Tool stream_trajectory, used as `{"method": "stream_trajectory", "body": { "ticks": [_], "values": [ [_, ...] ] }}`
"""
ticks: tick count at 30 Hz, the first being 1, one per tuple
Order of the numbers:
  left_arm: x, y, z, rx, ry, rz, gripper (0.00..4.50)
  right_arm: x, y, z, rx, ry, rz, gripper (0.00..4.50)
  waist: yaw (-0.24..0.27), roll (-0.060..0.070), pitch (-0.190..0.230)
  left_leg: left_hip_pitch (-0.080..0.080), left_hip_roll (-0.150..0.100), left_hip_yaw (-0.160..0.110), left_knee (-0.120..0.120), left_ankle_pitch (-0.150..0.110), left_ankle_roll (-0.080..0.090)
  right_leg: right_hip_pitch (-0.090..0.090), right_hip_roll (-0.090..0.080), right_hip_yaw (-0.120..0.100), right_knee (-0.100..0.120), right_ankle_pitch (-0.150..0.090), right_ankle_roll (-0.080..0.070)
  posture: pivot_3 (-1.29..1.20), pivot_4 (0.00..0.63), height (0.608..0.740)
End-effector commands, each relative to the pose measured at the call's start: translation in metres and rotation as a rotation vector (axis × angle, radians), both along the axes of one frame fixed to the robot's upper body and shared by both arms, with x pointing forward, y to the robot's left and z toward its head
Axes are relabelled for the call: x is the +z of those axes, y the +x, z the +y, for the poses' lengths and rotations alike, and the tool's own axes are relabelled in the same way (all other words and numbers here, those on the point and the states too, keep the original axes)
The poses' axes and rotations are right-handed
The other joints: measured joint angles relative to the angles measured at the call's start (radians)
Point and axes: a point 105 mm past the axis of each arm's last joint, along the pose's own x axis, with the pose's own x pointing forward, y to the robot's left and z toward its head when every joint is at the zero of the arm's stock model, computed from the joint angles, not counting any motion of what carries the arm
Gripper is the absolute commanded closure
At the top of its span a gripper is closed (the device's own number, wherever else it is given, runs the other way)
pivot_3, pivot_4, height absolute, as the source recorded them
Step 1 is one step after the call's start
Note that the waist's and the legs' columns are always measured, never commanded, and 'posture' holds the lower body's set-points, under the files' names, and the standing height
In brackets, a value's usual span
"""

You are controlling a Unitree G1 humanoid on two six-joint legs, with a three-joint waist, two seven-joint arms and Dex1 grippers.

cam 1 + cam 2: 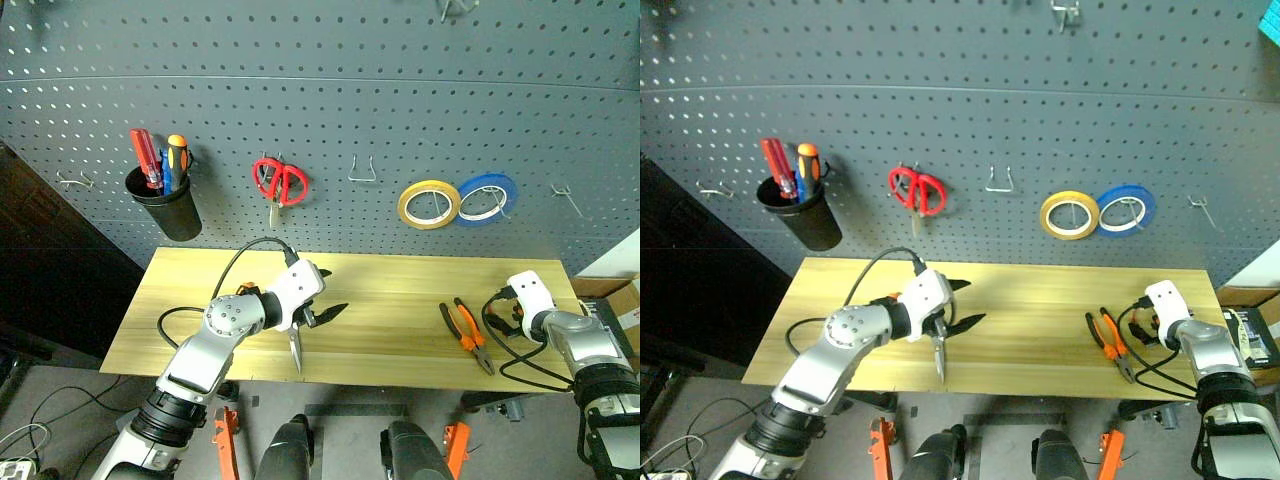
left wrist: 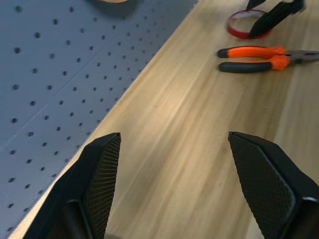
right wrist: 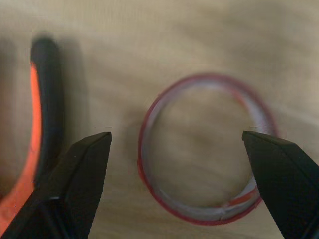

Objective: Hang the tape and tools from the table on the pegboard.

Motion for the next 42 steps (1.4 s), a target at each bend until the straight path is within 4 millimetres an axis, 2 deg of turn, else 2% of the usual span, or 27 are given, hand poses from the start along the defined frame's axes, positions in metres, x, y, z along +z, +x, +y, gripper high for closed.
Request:
{"method": "stream_trajectory", "body": {
  "ticks": [1, 3, 11, 14, 15, 19, 22, 25, 28, 30, 33, 37, 39, 42],
  "values": [
    [0.013, -0.009, -0.006, -0.052, -0.042, -0.016, 0.82, -0.003, 0.002, 0.002, 0.062, -0.033, 0.029, 0.18, -0.003, -0.001, 0.001, 0.000, 0.000, 0.000, 0.000, 0.000, 0.000, 0.000, 0.000, 0.000, 0.000, 0.000, 0.000, -0.07, 0.223, 0.740],
    [0.013, -0.011, -0.008, -0.062, -0.051, -0.007, 0.80, -0.009, -0.001, 0.002, 0.066, -0.033, 0.061, 0.59, -0.002, -0.002, 0.001, 0.000, 0.000, 0.000, 0.001, 0.000, 0.000, 0.000, 0.000, 0.000, 0.000, 0.000, 0.000, -0.06, 0.218, 0.740],
    [0.024, -0.021, -0.019, -0.139, -0.107, -0.021, 0.80, -0.022, -0.007, -0.003, 0.072, -0.057, 0.160, 3.31, 0.004, -0.004, 0.000, 0.002, 0.000, 0.000, 0.002, 0.000, 0.000, 0.003, 0.000, 0.000, 0.000, 0.001, 0.002, -0.06, 0.198, 0.740],
    [0.022, -0.030, -0.022, -0.196, -0.118, 0.016, 0.80, -0.023, -0.008, -0.002, 0.024, 0.027, 0.169, 4.34, 0.006, -0.006, -0.001, 0.002, 0.000, 0.000, 0.003, 0.000, 0.000, 0.003, 0.000, 0.000, 0.000, 0.002, 0.003, -0.06, 0.193, 0.740],
    [0.020, -0.034, -0.022, -0.221, -0.119, 0.037, 0.80, -0.023, -0.008, -0.002, 0.003, 0.055, 0.165, 4.47, 0.006, -0.007, -0.002, 0.002, 0.000, -0.001, 0.003, 0.000, 0.000, 0.003, 0.000, 0.000, 0.000, 0.002, 0.003, -0.07, 0.191, 0.740],
    [0.018, -0.037, -0.020, -0.241, -0.131, 0.055, 0.80, -0.015, -0.006, -0.011, -0.071, 0.095, 0.112, 4.47, 0.007, -0.007, -0.002, 0.002, 0.000, -0.001, 0.003, 0.000, 0.000, 0.004, 0.000, 0.000, 0.000, 0.002, 0.003, -0.09, 0.189, 0.740],
    [0.028, -0.038, -0.021, -0.287, -0.182, 0.074, 0.80, 0.004, -0.001, -0.022, -0.091, 0.066, 0.001, 4.47, 0.010, -0.007, -0.002, 0.002, 0.000, -0.001, 0.003, 0.000, 0.000, 0.003, 0.000, 0.000, 0.000, 0.002, 0.003, -0.10, 0.188, 0.740],
    [0.041, -0.035, -0.023, -0.312, -0.234, 0.079, 0.80, 0.035, -0.001, -0.030, -0.092, 0.006, -0.148, 4.47, 0.010, -0.005, -0.001, -0.001, -0.001, 0.000, 0.003, 0.000, 0.000, 0.001, 0.000, 0.000, 0.000, 0.002, 0.003, -0.11, 0.193, 0.740],
    [0.048, -0.034, -0.028, -0.333, -0.247, 0.103, 0.80, 0.081, -0.011, -0.031, -0.109, -0.060, -0.337, 4.47, 0.005, -0.002, 0.000, -0.002, 0.000, 0.000, 0.002, 0.000, 0.000, -0.001, 0.000, 0.001, 0.000, 0.002, 0.003, -0.13, 0.198, 0.740],
    [0.052, -0.034, -0.034, -0.349, -0.250, 0.113, 0.80, 0.106, -0.025, -0.019, -0.116, -0.065, -0.439, 4.47, -0.004, -0.002, -0.001, -0.004, 0.000, 0.001, 0.002, 0.000, 0.000, -0.003, 0.000, 0.001, 0.001, 0.002, 0.003, -0.14, 0.202, 0.740],
    [0.061, -0.033, -0.039, -0.355, -0.281, 0.101, 0.80, 0.126, -0.041, -0.003, -0.126, -0.076, -0.528, 4.47, -0.019, -0.002, 0.000, -0.004, 0.001, 0.001, 0.002, 0.000, 0.000, -0.005, 0.001, 0.001, 0.002, 0.002, 0.003, -0.15, 0.205, 0.740],
    [0.073, -0.031, -0.046, -0.360, -0.339, 0.076, 0.80, 0.165, -0.061, 0.049, -0.077, -0.055, -0.793, 4.47, -0.024, -0.002, 0.000, -0.004, 0.002, 0.001, 0.002, 0.000, 0.000, -0.005, 0.001, 0.001, 0.002, 0.002, 0.003, -0.17, 0.205, 0.740],
    [0.076, -0.032, -0.048, -0.366, -0.360, 0.077, 0.80, 0.183, -0.062, 0.066, -0.057, -0.030, -0.899, 4.47, -0.027, -0.001, 0.000, -0.004, 0.001, 0.002, 0.002, 0.000, 0.000, -0.006, 0.001, 0.003, 0.002, 0.002, 0.004, -0.17, 0.206, 0.740],
    [0.077, -0.030, -0.051, -0.365, -0.369, 0.074, 0.80, 0.202, -0.052, 0.064, -0.069, -0.005, -0.984, 4.47, -0.027, -0.002, 0.000, -0.004, 0.001, 0.006, 0.003, 0.000, 0.000, -0.007, 0.001, 0.009, 0.002, 0.004, 0.007, -0.17, 0.203, 0.740]
  ]
}}
